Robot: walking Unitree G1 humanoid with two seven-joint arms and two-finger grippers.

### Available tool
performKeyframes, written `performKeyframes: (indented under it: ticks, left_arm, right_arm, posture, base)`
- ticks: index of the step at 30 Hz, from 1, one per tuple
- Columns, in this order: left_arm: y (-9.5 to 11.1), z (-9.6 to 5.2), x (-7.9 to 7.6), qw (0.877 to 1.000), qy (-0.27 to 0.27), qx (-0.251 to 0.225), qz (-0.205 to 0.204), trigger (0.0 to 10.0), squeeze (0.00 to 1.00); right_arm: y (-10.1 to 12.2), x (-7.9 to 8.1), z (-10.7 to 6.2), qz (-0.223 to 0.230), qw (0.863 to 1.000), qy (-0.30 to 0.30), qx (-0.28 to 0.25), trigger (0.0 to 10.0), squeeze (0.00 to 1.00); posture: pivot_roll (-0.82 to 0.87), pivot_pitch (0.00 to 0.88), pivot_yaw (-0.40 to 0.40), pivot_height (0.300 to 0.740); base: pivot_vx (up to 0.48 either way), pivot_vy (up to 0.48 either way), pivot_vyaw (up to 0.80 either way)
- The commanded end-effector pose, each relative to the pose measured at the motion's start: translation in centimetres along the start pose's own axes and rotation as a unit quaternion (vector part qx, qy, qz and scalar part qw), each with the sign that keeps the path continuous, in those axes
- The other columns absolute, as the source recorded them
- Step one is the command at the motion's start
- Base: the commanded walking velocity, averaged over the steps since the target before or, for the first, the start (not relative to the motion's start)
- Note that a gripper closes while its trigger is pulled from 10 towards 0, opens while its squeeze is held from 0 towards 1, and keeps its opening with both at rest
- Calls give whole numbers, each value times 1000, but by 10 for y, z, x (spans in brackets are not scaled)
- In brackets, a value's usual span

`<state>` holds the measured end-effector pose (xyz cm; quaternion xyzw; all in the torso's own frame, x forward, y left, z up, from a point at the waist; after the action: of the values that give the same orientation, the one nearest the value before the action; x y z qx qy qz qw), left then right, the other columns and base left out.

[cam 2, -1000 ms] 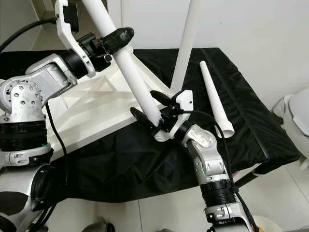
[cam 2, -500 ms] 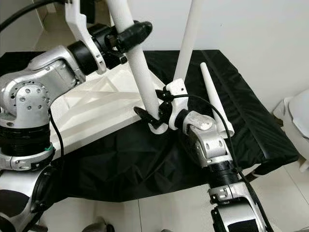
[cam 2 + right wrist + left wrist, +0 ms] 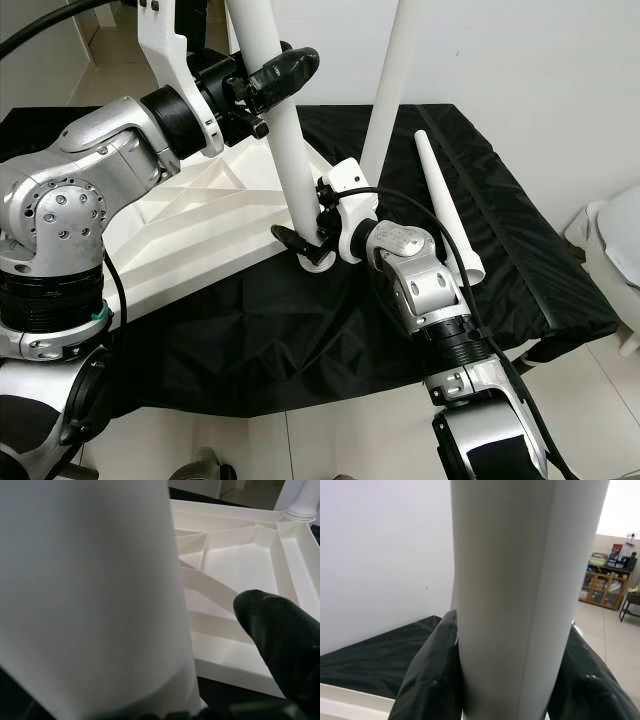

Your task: Building children table

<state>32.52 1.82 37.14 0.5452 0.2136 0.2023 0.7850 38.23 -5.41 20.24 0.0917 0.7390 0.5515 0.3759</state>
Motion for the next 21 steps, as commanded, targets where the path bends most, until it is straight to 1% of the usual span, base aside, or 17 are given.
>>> performKeyframes:
  ticks: [1,2,3,6,13,18,20,21]
  left_arm:
    - [-3,3,-16,999,-32,2,1,10000,0]
    - [-4,3,-15,1000,-31,3,1,10000,0]
    - [-4,3,-15,1000,-31,4,1,10000,0]
    - [-5,3,-15,1000,-30,5,2,10000,0]
    - [-8,4,-14,999,-31,8,-1,10000,0]
    - [-11,4,-17,999,-34,11,0,10000,0]
    - [-12,4,-23,999,-43,11,-7,10000,0]
    - [-10,4,-26,999,-50,3,-21,10000,1000]
  right_arm:
    - [12,4,4,-16,1000,13,-11,6000,0]
    - [13,3,4,-14,1000,13,-13,3725,0]
    - [13,3,4,-10,1000,13,-14,0,0]
    - [14,3,3,-9,1000,12,-15,0,0]
    - [21,3,2,-22,999,13,-31,0,0]
    - [21,1,2,-22,999,8,-31,0,0]
    - [17,-6,3,-13,1000,-14,-22,0,0]
    - [14,-11,4,-3,999,-32,-13,10000,0]
  posture:
    - [-10,3,-37,740]
    - [-11,4,-37,740]
    - [-11,4,-37,740]
    - [-13,7,-36,740]
    - [-13,8,-36,740]
    - [-12,10,-36,740]
    - [-10,13,-38,740]
    - [-6,21,-38,740]
  base:
    - [0,0,0]
    - [0,0,0]
    - [0,0,0]
    - [0,0,0]
    - [0,0,0]
    - [0,0,0]
    - [0,0,0]
    - [0,0,0]
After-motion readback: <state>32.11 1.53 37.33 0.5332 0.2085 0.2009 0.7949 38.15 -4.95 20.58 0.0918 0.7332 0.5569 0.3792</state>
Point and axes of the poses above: a point about 5 cm out from each wrist's last joint towards the gripper, its own z axis pointing out of the wrist towards the gripper, its own y axis along the axis of the wrist's last joint, x = y × z, the point moved 6 cm from there along z, pointing out of the wrist towards the gripper, and after that the axes turned 8 degrees about -z, right-handed, at the moved point
